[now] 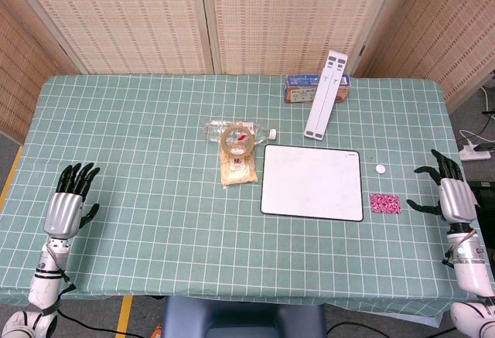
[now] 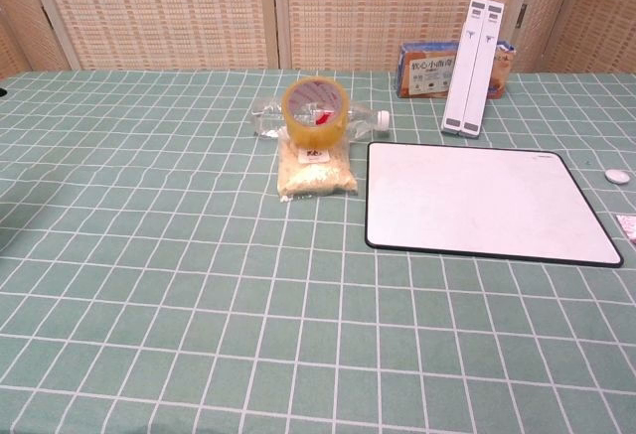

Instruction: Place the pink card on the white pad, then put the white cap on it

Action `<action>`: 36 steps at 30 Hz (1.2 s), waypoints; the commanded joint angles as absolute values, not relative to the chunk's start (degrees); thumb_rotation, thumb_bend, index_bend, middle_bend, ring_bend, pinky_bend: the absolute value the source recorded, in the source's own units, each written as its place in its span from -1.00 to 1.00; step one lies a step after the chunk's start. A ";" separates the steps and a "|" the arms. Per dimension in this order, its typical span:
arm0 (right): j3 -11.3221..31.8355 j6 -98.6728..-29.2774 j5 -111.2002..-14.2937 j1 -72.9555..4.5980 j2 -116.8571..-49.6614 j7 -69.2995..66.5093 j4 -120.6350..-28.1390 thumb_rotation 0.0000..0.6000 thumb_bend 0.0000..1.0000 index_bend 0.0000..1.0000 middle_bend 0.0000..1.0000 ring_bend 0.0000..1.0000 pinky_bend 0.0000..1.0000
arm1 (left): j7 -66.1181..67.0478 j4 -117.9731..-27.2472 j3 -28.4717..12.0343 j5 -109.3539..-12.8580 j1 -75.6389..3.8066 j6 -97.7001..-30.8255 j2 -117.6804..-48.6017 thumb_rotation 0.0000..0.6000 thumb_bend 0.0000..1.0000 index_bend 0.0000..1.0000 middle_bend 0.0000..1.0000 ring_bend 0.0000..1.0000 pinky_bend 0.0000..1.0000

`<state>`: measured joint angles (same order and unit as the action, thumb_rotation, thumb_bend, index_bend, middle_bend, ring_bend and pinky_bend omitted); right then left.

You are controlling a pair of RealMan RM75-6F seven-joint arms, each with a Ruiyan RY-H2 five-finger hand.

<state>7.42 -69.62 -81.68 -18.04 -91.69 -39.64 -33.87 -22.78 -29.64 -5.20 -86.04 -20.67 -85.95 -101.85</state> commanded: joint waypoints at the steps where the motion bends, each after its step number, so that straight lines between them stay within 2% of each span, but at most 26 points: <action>1: 7.35 -69.57 -81.75 -18.07 -91.67 -39.68 -33.93 1.00 -0.91 -0.29 -1.00 -1.00 -1.00 | -22.57 -29.55 -5.32 -85.87 -20.64 -85.88 -101.98 1.00 -0.54 -0.75 -0.87 -1.00 -1.00; 13: 7.18 -69.87 -81.94 -18.00 -91.53 -38.62 -34.07 1.00 -0.91 -0.29 -1.00 -1.00 -1.00 | -23.24 -29.48 -5.35 -85.67 -20.58 -85.28 -101.93 1.00 -0.53 -0.75 -0.86 -1.00 -1.00; 19: 6.04 -69.29 -82.86 -18.30 -90.87 -32.90 -36.40 1.00 -0.91 -0.08 -1.00 -1.00 -1.00 | -24.09 -30.28 -5.46 -85.45 -20.72 -84.45 -101.61 1.00 -0.53 -0.75 -0.86 -1.00 -1.00; 25: 4.95 -66.30 -83.48 -19.94 -90.62 -23.67 -38.13 1.00 -0.90 -0.07 -1.00 -1.00 -1.00 | -24.14 -30.64 -5.48 -85.61 -20.54 -85.27 -101.51 1.00 -0.53 -0.75 -0.86 -1.00 -1.00; 36: 4.84 -56.39 -79.37 -21.63 -88.96 -7.91 -44.81 1.00 -0.88 -0.13 -1.00 -1.00 -1.00 | -24.62 -31.44 -5.51 -85.66 -20.59 -85.15 -101.09 1.00 -0.53 -0.75 -0.86 -1.00 -1.00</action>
